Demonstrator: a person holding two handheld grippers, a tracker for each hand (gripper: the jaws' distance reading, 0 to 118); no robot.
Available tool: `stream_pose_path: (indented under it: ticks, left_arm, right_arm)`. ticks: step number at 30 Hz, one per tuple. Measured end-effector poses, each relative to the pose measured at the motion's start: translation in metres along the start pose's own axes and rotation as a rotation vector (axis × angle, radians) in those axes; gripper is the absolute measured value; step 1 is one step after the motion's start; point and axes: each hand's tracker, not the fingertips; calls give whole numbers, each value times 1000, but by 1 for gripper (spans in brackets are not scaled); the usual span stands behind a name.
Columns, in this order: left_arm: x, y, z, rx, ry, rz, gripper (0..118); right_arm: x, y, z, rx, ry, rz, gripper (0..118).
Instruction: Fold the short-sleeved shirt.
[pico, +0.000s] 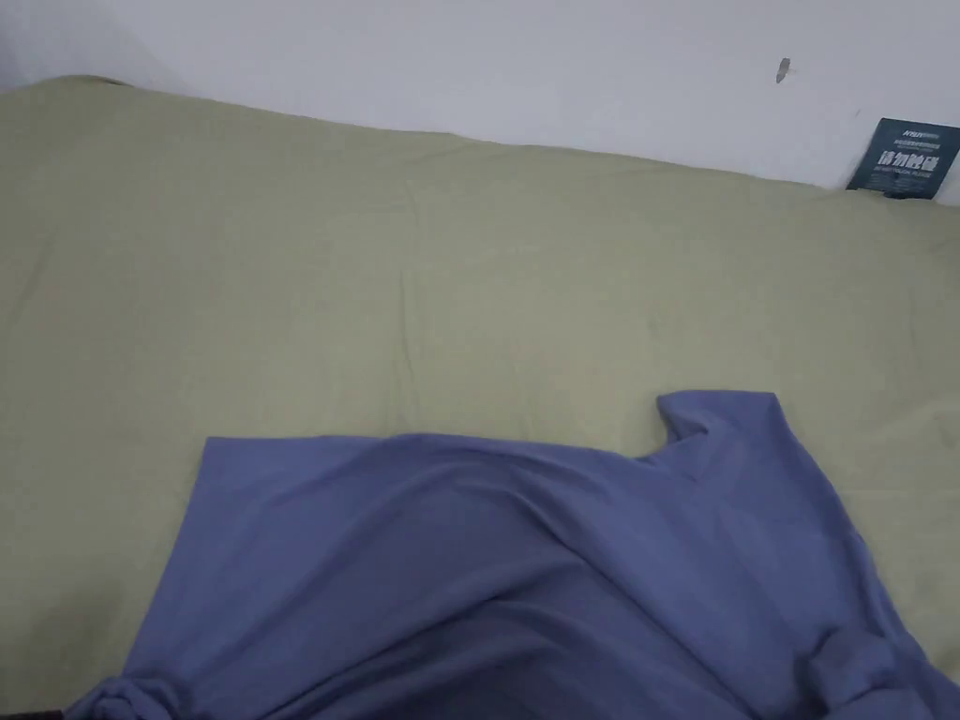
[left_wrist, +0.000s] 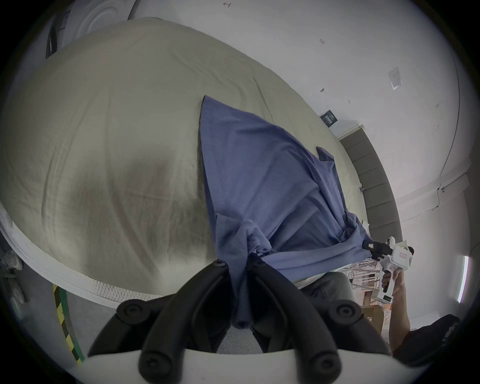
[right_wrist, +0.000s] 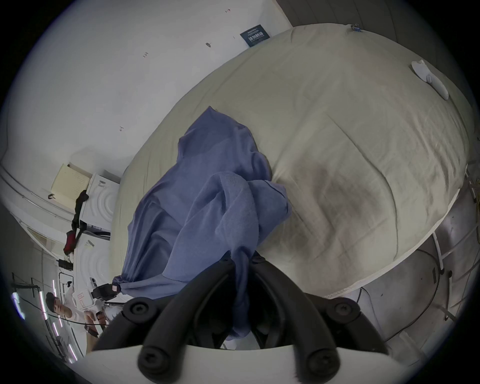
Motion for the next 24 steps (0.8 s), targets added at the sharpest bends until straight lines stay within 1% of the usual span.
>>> stream_pose_path:
  ticks: [1, 3, 4, 5, 6, 7, 8, 9, 10, 11, 12, 14, 16, 17, 18, 19, 20, 21, 22, 23, 24]
  left_arm:
    - [0, -1, -4, -3, 5, 5, 8]
    - [-1, -1, -10, 10, -1, 20, 8]
    - [-1, 0, -12, 14, -7, 32, 8]
    - [3, 1, -13, 24, 2, 27, 8]
    - [6, 1, -12, 40, 11, 12, 11]
    - [10, 1, -9, 70, 67, -6, 25]
    - [14, 1, -5, 100, 127, -29, 58]
    - [20, 0, 1, 140, 175, -61, 101]
    - [27, -2, 11, 220, 209, -103, 110]
    - [36, -4, 24, 308, 229, -160, 109]
    - [43, -3, 34, 358, 237, -187, 109]
    - [62, 2, 50, 475, 304, -258, 109]
    - [75, 14, 52, 499, 324, -332, 107]
    - [81, 21, 48, 496, 356, -370, 101]
    - [87, 27, 43, 465, 369, -410, 66]
    - [93, 32, 36, 462, 385, -449, 13]
    - [94, 39, 25, 456, 383, -479, 0]
    - [94, 39, 19, 512, 382, -501, 0]
    - [95, 42, 11, 508, 364, -492, 0]
    - [96, 47, 3, 485, 369, -488, 0]
    - [97, 53, -4, 479, 387, -479, 0]
  right_arm:
    - [-2, -1, -4, -6, -9, 11, 5]
    - [-5, 0, -11, 3, -49, 69, 6]
    - [-8, 1, -14, 0, -57, 80, 7]
    - [-10, 2, -15, -12, -70, 95, 10]
    - [-14, 2, -14, -1, -105, 137, 25]
    - [-20, 3, -11, 14, -140, 196, 48]
    - [-27, 3, -7, 29, -184, 263, 73]
    - [-34, 3, -1, 57, -223, 305, 83]
    - [-40, 5, 7, 87, -254, 353, 83]
    - [-49, 5, 15, 125, -272, 399, 83]
    - [-57, 7, 22, 162, -275, 427, 83]
    - [-74, 13, 34, 251, -245, 498, 83]
    - [-94, 19, 34, 289, -202, 570, 82]
    - [-104, 23, 30, 282, -177, 600, 81]
    - [-113, 26, 26, 277, -152, 605, 55]
    - [-121, 30, 20, 265, -96, 605, 9]
    - [-128, 33, 12, 270, -55, 614, 0]
    - [-136, 35, 7, 313, -43, 631, 0]
    - [-139, 35, 1, 270, -50, 624, 0]
    - [-146, 37, -6, 235, -39, 638, 0]
    - [-152, 35, -11, 253, -34, 645, 0]
